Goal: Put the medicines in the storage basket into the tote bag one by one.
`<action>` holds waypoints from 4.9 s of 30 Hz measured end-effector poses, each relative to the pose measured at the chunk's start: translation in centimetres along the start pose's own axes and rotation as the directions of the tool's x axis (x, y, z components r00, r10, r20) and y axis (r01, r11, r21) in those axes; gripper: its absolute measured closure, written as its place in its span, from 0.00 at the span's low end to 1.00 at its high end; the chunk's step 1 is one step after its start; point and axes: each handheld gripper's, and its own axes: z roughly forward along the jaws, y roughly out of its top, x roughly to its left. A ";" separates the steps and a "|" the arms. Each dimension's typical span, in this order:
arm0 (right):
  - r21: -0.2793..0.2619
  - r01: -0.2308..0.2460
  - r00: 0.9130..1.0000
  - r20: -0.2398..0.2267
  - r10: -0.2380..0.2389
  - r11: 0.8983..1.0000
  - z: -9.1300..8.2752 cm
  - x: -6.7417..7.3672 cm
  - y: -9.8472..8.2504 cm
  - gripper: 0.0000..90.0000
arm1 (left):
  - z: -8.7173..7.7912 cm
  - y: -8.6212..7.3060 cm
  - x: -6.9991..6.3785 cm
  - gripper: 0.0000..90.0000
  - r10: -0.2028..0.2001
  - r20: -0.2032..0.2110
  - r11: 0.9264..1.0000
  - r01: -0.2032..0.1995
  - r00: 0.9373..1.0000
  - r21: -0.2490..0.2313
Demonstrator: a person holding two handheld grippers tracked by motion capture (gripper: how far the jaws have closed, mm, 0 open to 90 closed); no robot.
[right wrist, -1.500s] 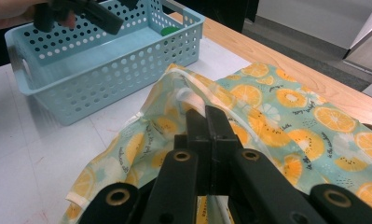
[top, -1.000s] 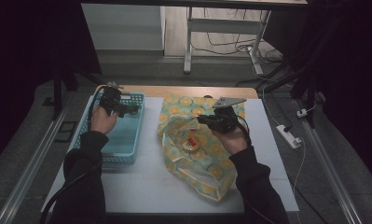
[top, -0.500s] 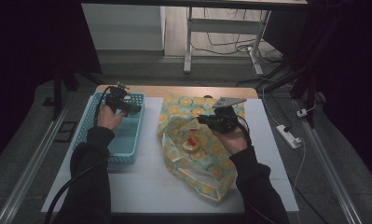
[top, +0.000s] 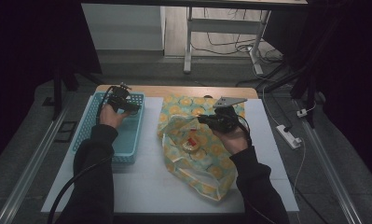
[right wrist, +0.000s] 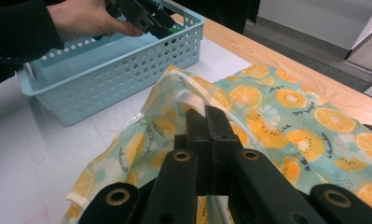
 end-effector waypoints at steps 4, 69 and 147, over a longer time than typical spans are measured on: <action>-0.005 0.000 1.000 0.000 0.000 1.000 -0.2 -0.1 0.0 1.00 | 0.2 0.2 -0.1 0.44 -0.010 -0.001 1.000 0.010 1.000 0.004; -0.016 0.002 1.000 0.002 -0.002 1.000 0.0 0.2 0.1 1.00 | -11.0 -1.9 -6.7 0.57 0.147 0.225 0.983 -0.118 0.963 -0.140; -0.007 0.008 1.000 0.001 -0.008 1.000 0.5 0.7 0.1 1.00 | -0.4 1.7 -19.4 0.57 0.310 0.262 0.950 -0.291 0.914 -0.109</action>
